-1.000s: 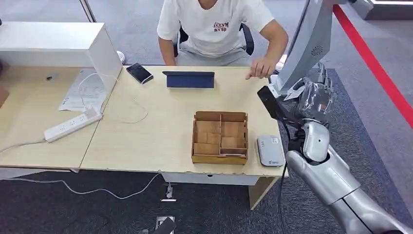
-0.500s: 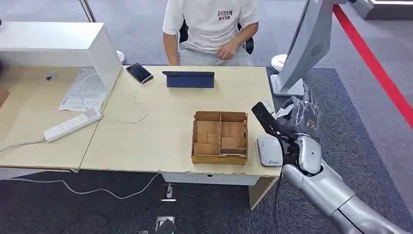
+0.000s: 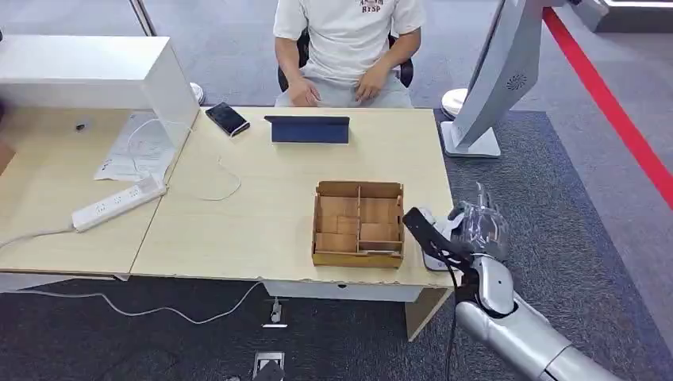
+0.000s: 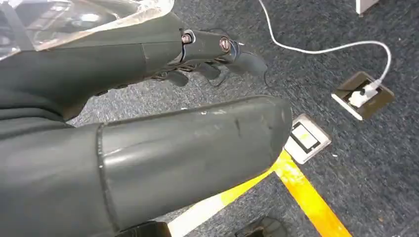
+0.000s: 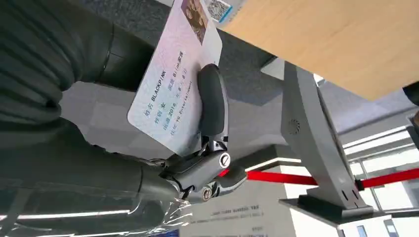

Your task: Pass the card to the sensor for recognition and then transmit it.

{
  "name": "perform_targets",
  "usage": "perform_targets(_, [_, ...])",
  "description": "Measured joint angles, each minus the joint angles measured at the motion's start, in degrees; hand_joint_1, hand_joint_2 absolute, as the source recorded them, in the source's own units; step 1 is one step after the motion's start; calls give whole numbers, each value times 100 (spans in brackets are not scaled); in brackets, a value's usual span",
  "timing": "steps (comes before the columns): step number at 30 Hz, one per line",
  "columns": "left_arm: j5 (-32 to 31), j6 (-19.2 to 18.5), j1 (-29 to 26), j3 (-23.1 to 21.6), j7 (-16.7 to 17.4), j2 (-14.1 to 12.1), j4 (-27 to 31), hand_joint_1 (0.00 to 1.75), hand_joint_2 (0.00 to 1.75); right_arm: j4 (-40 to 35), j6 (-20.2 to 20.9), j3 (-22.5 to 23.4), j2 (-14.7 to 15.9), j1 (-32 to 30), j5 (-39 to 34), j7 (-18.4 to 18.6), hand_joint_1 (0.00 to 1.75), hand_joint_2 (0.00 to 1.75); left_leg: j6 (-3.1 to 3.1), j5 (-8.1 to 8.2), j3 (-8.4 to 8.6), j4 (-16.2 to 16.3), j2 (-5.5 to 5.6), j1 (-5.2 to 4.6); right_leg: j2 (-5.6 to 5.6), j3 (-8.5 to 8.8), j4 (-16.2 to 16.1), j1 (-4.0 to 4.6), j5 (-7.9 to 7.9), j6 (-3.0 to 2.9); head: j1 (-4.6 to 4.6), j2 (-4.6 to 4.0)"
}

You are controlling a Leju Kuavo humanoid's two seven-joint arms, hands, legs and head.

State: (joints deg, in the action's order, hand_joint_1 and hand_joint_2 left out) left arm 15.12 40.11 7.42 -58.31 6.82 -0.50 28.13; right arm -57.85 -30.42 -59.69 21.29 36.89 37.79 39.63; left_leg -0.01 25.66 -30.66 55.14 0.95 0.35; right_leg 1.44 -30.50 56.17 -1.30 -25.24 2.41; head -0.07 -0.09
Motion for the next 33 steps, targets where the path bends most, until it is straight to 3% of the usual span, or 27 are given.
perform_targets(16, [-312,0,-226,686,-24,81,-7,0,0,457,232,-518,-225,-29,-284,-90,175,175,0,0,0,0,1,0,0,1,0,0,0,0,2,0])
perform_targets(33, [-433,0,-322,983,-24,129,-4,0,0,712,345,-793,-339,-27,-483,-142,175,175,0,0,3,0,-1,0,0,3,0,0,0,0,2,0])
